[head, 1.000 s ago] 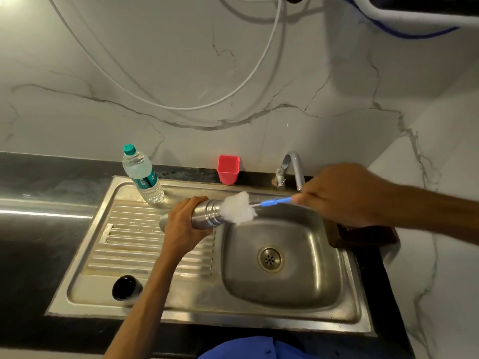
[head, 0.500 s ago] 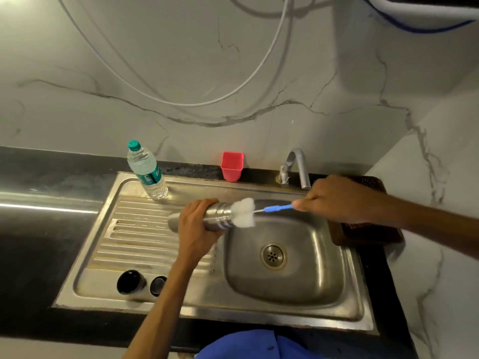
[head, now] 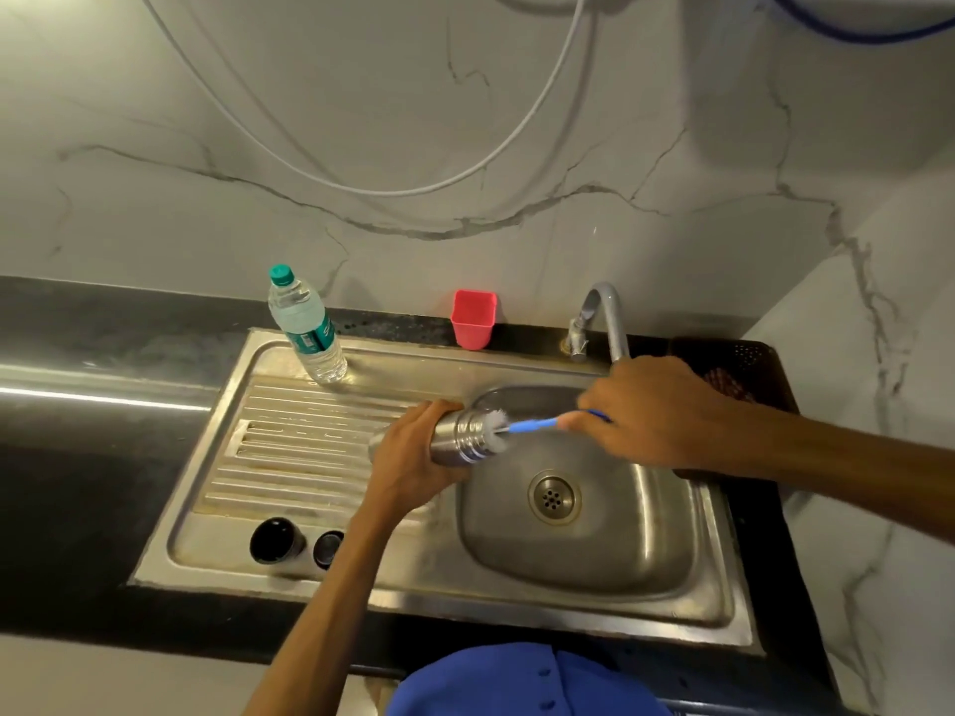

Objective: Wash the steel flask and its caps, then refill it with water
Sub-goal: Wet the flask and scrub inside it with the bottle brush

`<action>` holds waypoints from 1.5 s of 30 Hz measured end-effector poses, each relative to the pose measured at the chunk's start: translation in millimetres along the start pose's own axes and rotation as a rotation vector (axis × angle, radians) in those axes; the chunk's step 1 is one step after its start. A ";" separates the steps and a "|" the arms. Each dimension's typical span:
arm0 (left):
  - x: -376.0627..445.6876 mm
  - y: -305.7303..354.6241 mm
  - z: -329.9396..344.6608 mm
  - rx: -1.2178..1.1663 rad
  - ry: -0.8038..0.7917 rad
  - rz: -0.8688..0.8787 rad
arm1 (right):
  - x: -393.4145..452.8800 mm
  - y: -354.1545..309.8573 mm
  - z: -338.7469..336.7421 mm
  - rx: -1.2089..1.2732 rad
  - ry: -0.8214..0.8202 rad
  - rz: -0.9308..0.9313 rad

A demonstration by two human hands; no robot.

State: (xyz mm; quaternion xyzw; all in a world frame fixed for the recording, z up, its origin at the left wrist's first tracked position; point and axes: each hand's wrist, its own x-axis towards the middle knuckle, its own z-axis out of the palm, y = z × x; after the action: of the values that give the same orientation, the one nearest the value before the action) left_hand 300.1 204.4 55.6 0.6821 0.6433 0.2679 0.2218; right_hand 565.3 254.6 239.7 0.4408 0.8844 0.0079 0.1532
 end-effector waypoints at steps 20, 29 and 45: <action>15.1 15.1 -10.2 -0.059 -0.030 -0.004 | 12.3 -15.3 -19.1 -0.201 0.227 -0.049; -13.3 -66.4 -41.3 -0.003 0.002 -0.134 | -14.1 42.6 -54.3 0.120 0.075 -0.027; -27.1 -124.2 -103.8 -0.139 0.119 -0.305 | 1.2 85.5 -80.2 0.014 0.034 0.353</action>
State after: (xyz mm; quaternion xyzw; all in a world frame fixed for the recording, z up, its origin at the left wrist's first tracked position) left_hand 137.5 182.2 51.8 0.5427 0.7312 0.3148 0.2679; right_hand 608.8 317.5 328.6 0.5902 0.7956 0.0360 0.1317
